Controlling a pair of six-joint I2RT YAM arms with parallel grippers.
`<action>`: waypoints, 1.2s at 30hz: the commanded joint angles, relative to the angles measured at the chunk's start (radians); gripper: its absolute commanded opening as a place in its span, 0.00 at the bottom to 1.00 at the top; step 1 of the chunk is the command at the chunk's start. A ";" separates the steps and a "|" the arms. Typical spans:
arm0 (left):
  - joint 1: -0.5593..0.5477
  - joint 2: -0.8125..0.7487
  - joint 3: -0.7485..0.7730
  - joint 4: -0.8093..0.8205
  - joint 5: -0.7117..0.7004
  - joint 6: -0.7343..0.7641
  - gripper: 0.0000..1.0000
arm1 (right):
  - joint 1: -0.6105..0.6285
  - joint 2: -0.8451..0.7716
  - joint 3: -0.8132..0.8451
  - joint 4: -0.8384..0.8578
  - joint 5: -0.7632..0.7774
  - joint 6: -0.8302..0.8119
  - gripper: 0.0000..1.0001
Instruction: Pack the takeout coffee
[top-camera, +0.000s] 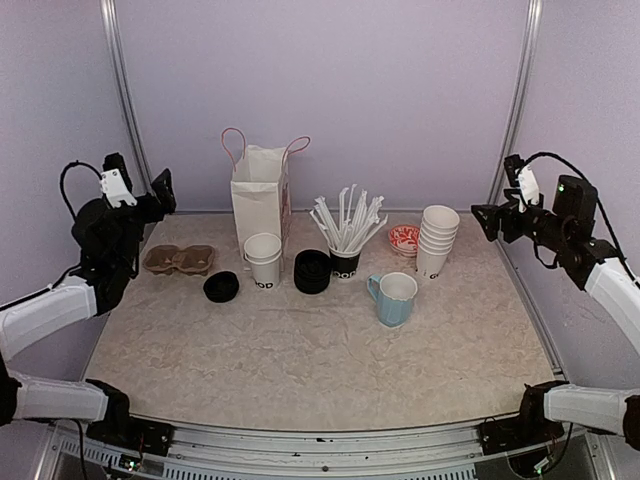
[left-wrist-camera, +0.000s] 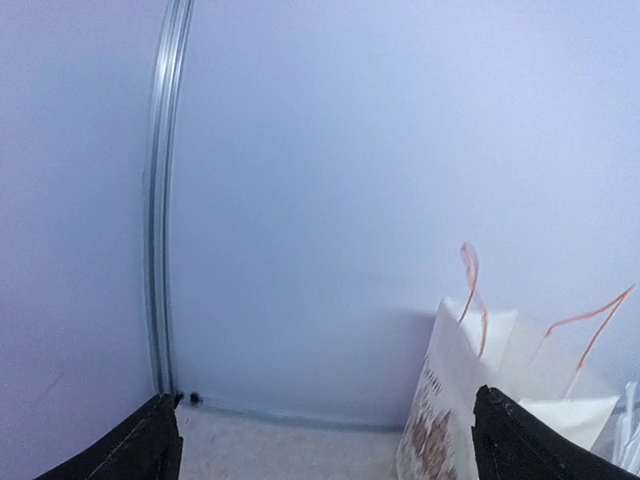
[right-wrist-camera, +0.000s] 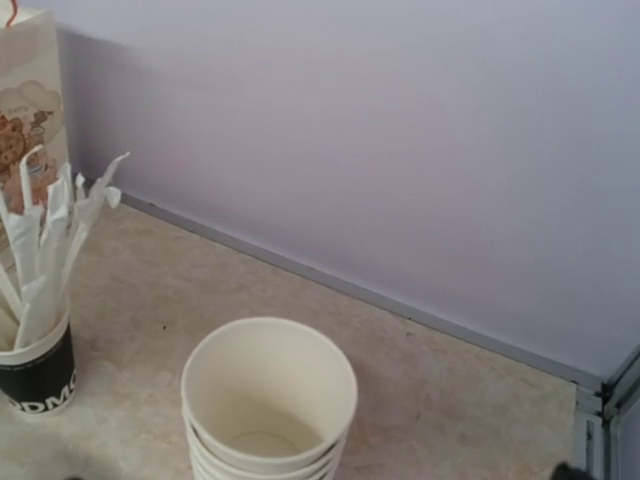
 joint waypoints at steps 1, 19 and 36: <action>-0.013 -0.062 0.137 -0.333 0.258 -0.063 0.99 | 0.010 -0.002 0.007 -0.021 -0.071 -0.023 1.00; -0.552 0.391 0.818 -1.358 0.012 -0.084 0.45 | 0.010 0.062 -0.126 -0.060 -0.283 -0.249 0.84; -0.453 0.814 1.110 -1.497 0.053 -0.134 0.30 | 0.010 0.094 -0.139 -0.084 -0.307 -0.292 0.83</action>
